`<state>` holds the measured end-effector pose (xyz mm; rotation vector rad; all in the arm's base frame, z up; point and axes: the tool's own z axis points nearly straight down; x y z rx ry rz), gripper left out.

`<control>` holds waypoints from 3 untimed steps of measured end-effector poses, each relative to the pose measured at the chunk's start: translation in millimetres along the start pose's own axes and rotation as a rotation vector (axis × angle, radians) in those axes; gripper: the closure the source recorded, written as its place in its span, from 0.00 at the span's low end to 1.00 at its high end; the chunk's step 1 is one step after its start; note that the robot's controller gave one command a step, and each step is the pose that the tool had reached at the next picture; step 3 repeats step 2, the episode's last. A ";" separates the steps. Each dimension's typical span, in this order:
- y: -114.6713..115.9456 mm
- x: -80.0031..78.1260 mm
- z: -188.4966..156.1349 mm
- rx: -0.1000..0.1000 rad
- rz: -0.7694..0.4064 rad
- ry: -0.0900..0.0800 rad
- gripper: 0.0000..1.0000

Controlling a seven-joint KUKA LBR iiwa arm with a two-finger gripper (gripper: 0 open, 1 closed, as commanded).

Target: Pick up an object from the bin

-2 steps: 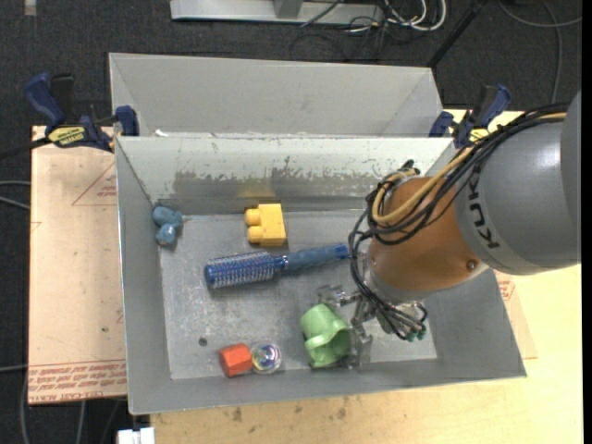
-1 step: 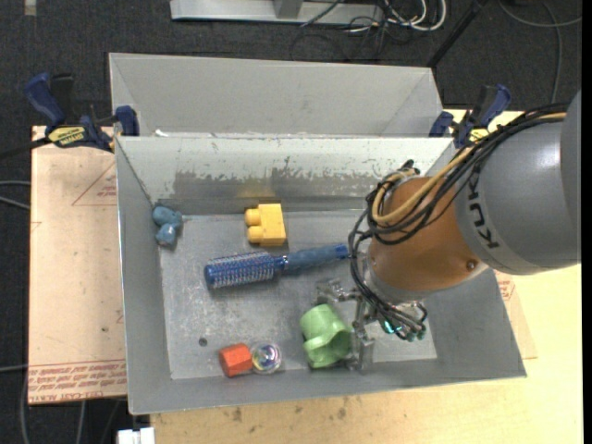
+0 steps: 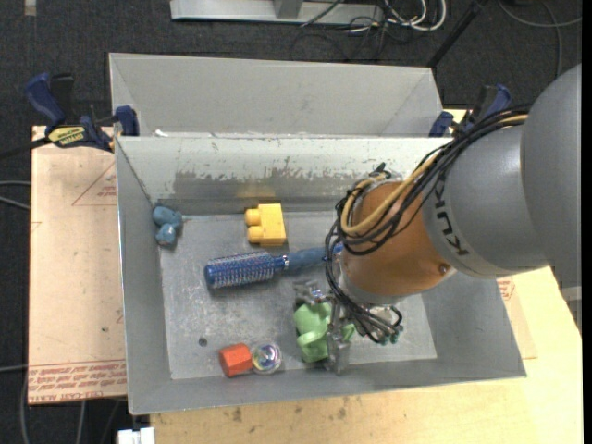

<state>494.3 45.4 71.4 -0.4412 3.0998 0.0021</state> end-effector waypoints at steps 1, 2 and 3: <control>-1.2 0.2 -0.4 0.000 0.003 0.000 1.00; -6.9 -17.9 -175.4 0.002 0.035 -0.001 1.00; -6.9 -17.9 -175.4 0.002 0.035 -0.001 1.00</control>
Offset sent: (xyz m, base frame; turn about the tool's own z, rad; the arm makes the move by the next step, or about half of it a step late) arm 0.0000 0.0000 0.0000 0.0000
